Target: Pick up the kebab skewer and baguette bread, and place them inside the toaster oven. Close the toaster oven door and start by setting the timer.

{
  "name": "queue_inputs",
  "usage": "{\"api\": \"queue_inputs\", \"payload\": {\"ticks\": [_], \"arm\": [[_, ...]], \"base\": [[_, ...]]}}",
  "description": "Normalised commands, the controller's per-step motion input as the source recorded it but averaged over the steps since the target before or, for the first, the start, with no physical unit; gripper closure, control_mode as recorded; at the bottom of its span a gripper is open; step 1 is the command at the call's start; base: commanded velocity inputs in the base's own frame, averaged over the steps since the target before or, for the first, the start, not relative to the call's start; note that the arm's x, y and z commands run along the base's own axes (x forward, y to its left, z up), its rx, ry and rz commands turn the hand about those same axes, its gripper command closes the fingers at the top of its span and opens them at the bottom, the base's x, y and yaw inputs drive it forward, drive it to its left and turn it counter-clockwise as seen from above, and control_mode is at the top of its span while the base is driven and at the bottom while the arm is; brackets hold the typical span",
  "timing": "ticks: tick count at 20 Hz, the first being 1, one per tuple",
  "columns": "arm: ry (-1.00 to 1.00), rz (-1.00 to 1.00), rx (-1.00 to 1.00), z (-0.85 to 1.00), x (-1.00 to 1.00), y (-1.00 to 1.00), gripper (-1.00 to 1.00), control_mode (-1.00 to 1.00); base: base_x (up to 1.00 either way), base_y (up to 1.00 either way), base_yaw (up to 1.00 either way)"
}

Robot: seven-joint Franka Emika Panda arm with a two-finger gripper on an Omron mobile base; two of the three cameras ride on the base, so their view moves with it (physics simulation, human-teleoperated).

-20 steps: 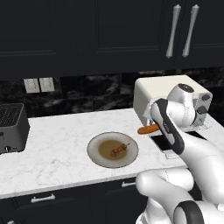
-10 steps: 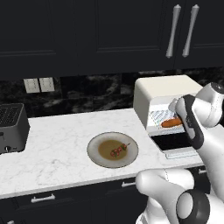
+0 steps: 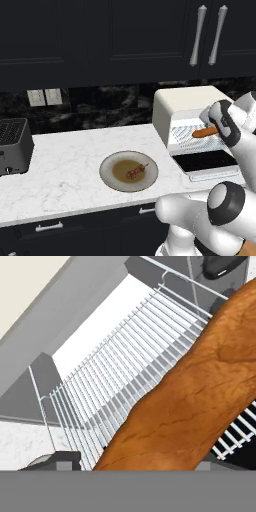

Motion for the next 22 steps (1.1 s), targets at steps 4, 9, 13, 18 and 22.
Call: {"api": "queue_inputs", "payload": {"ticks": [4, 9, 13, 18, 22], "arm": [[-0.04, 0.0, 0.01, -0.17, 0.44, 0.0, 1.0, -1.0], [0.0, 0.0, 0.0, -0.17, 0.52, 0.0, 1.0, -1.0], [0.0, 0.0, 0.0, -0.26, 0.29, -0.02, 1.0, -1.0], [0.0, 0.0, 0.0, -0.31, 0.22, 0.0, 1.0, -1.0], [-0.03, 0.0, 0.0, 0.0, 0.12, -0.17, 1.0, -1.0]], "base": [[0.0, 0.0, 0.0], [0.0, 0.0, 0.0], [0.0, 0.0, 0.0], [0.0, 0.0, 0.0], [0.0, 0.0, 0.0]]}}
